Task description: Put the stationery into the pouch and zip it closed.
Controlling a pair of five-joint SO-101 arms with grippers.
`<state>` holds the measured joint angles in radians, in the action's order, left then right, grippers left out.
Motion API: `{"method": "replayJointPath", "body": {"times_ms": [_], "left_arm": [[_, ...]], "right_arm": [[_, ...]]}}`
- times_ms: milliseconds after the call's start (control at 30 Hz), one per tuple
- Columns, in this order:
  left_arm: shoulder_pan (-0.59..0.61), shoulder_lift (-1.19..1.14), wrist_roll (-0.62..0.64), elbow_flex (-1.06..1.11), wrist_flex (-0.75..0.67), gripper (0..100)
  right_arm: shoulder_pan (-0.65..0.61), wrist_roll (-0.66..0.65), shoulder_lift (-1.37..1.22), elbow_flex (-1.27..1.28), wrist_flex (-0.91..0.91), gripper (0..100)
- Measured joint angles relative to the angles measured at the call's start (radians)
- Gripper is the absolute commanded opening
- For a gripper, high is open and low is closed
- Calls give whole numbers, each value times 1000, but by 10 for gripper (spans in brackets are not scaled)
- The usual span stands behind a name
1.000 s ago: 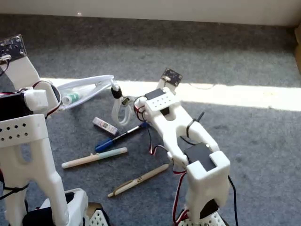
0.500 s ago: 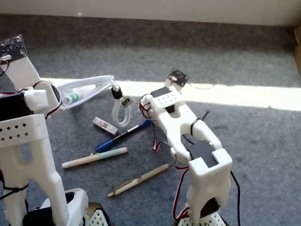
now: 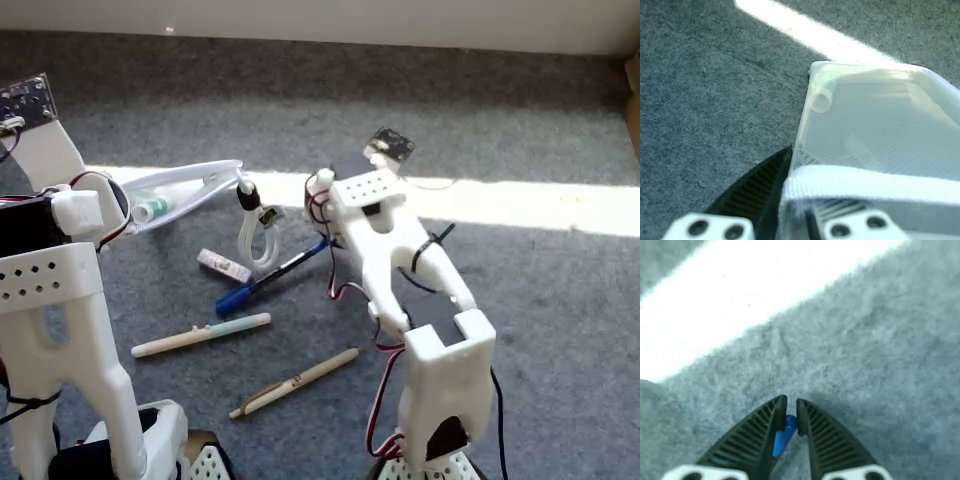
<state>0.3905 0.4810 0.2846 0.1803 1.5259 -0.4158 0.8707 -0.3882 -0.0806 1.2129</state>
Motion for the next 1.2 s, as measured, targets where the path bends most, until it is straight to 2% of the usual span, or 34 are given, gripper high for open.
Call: {"method": "replayJointPath", "body": {"times_ms": [267,433,667,967,1200], "left_arm": [[0,0,0,0,0,7],[0,0,0,0,0,7],[0,0,0,0,0,7],[0,0,0,0,0,7],[0,0,0,0,0,7]], "right_arm": [[132,-176,0,-29,20,11],[161,-213,0,-60,38,157],[150,-215,2,-115,152,176],[72,-121,-6,-115,95,176],[41,-68,-157,-103,72,150]]}}
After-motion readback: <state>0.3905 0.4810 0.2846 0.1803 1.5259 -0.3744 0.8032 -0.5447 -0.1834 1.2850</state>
